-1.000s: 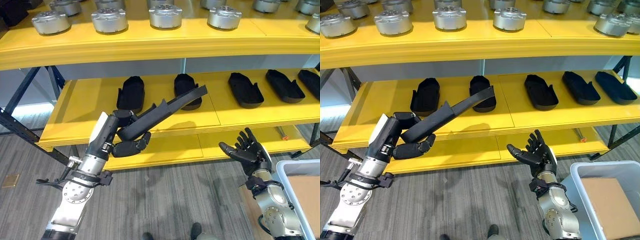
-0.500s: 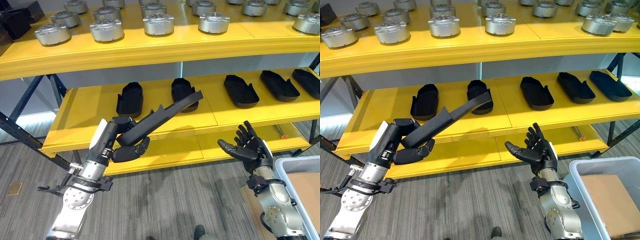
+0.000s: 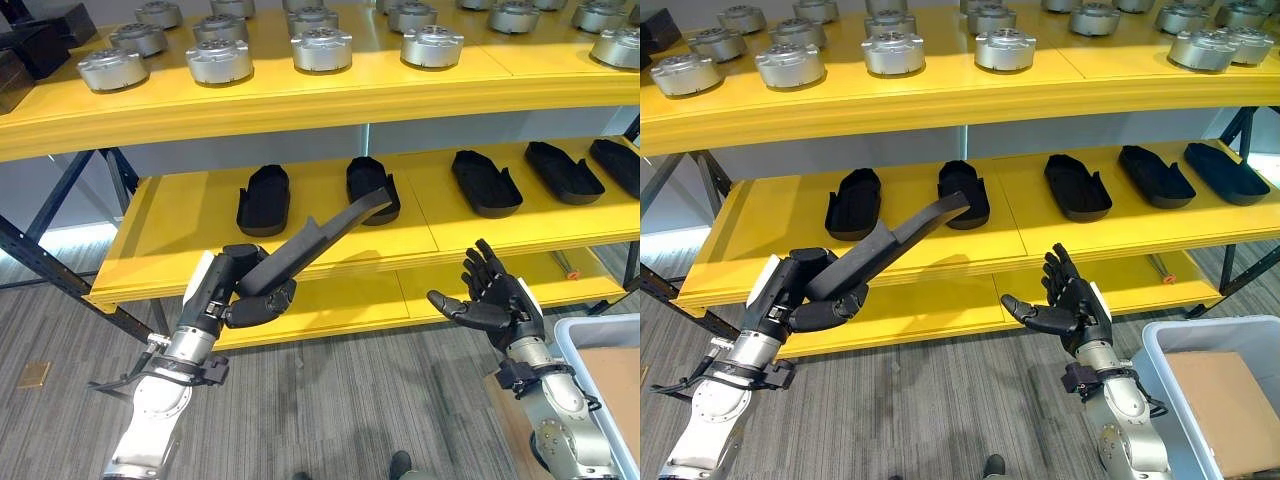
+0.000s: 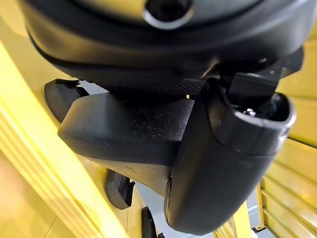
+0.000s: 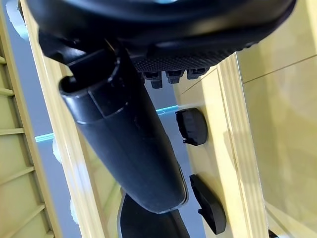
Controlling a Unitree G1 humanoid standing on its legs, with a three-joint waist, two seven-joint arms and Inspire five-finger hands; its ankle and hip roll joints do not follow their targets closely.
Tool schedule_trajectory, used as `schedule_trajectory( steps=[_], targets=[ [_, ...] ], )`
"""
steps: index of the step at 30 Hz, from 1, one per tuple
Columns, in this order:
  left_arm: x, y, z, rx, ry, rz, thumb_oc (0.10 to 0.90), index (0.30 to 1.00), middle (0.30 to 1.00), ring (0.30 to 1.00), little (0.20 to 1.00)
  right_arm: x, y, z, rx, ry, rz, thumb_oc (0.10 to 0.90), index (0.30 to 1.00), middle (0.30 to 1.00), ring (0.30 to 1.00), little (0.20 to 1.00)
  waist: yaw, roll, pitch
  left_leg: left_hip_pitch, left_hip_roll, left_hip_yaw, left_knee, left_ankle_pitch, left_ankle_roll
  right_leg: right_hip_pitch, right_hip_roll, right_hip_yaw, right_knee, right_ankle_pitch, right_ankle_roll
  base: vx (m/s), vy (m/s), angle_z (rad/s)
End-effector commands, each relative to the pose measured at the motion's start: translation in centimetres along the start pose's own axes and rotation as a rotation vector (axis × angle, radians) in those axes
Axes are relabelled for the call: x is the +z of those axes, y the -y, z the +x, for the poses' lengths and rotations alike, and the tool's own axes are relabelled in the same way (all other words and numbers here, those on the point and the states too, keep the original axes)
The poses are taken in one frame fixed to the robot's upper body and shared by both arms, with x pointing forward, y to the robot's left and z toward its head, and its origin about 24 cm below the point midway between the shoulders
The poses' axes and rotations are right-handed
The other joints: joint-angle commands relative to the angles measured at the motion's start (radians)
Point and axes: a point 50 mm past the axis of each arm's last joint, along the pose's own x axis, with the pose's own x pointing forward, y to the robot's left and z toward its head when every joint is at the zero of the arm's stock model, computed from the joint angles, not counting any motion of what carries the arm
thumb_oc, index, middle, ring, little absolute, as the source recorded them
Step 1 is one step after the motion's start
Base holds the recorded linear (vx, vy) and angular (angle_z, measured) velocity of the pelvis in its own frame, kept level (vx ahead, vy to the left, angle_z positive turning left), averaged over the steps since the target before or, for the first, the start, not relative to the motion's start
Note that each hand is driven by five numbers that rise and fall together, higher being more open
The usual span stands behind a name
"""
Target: Move parts from the plastic box to the shelf.
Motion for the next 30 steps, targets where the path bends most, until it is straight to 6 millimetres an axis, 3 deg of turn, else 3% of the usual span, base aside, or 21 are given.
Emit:
schedule_trajectory(
  steps=[1,12,17,19,21,25,26,30],
  targets=[
    [4.8,-3.0,2.3,0.126,0.296,0.003,0.4,0.3,0.3,0.3,0.3,5.0,-0.7,1.7,0.055,0.256,-0.075,0.9,1.0,1.0,1.0,1.0,-0.014,-0.017,-0.06,0.018,0.063,-0.098,-0.005,-0.026,-0.047,0.027,0.006,0.087,-0.002,-0.07,0.052,0.0,0.0,0.0],
    [4.7,-2.8,2.5,0.093,0.276,-0.036,0.4,0.3,0.3,0.3,0.3,4.6,-0.6,1.7,0.084,0.199,-0.09,0.9,1.0,1.0,1.0,1.0,-0.022,-0.017,-0.063,0.028,0.057,-0.093,-0.005,-0.035,-0.039,0.029,0.002,0.097,-0.002,-0.069,0.058,0.0,-0.004,-0.01],
    [4.3,-1.5,2.9,0.044,0.231,-0.063,0.4,0.3,0.3,0.3,0.3,4.9,-1.3,1.6,0.119,0.2,-0.07,0.9,1.0,1.0,1.0,1.0,-0.022,-0.023,-0.054,0.031,0.038,-0.098,0.004,-0.043,-0.028,0.033,0.001,0.104,0.004,-0.068,0.058,0.0,-0.11,0.0],
    [4.3,-1.3,2.9,0.037,0.223,-0.029,0.4,0.3,0.3,0.3,0.3,4.7,-1.7,1.7,0.142,0.187,-0.072,0.9,1.0,1.0,1.0,1.0,-0.018,-0.025,-0.044,0.016,0.022,-0.104,0.04,-0.062,-0.019,0.026,-0.003,0.111,0.023,-0.077,0.057,-0.07,-0.095,-0.01],
    [4.8,-2.0,2.8,0.078,0.262,0.006,0.4,0.3,0.3,0.3,0.3,3.9,-1.1,1.5,0.123,0.145,-0.081,0.9,1.0,1.0,1.0,1.0,-0.014,-0.028,0.0,-0.075,0.009,-0.124,0.22,-0.115,-0.007,0.007,-0.013,0.135,0.099,-0.109,0.035,-0.13,0.07,0.03],
    [4.8,-2.5,3.0,0.092,0.267,0.001,0.4,0.3,0.3,0.3,0.3,3.8,-0.4,1.5,0.111,0.155,-0.087,0.9,1.0,1.0,1.0,1.0,-0.024,-0.015,0.01,-0.073,0.083,-0.142,0.19,-0.056,-0.041,0.005,-0.015,0.155,0.125,-0.13,0.03,0.04,0.27,-0.06],
    [4.9,-2.5,3.2,0.083,0.269,0.002,0.4,0.3,0.3,0.3,0.3,4.0,-0.2,1.3,0.094,0.173,-0.075,0.9,1.0,1.0,1.0,1.0,-0.036,-0.006,0.008,-0.061,0.141,-0.152,0.138,0.005,-0.065,0.013,-0.032,0.156,0.135,-0.143,0.038,0.21,0.536,0.15],
    [5.2,-2.4,3.7,0.053,0.284,0.01,0.4,0.3,0.3,0.3,0.3,3.9,-0.3,0.8,0.087,0.183,-0.061,0.9,1.0,1.0,1.0,1.0,-0.05,-0.005,0.004,-0.031,0.132,-0.114,0.102,-0.022,-0.048,0.004,-0.087,0.129,0.168,-0.133,0.073,0.18,0.441,0.28]
  ],
)
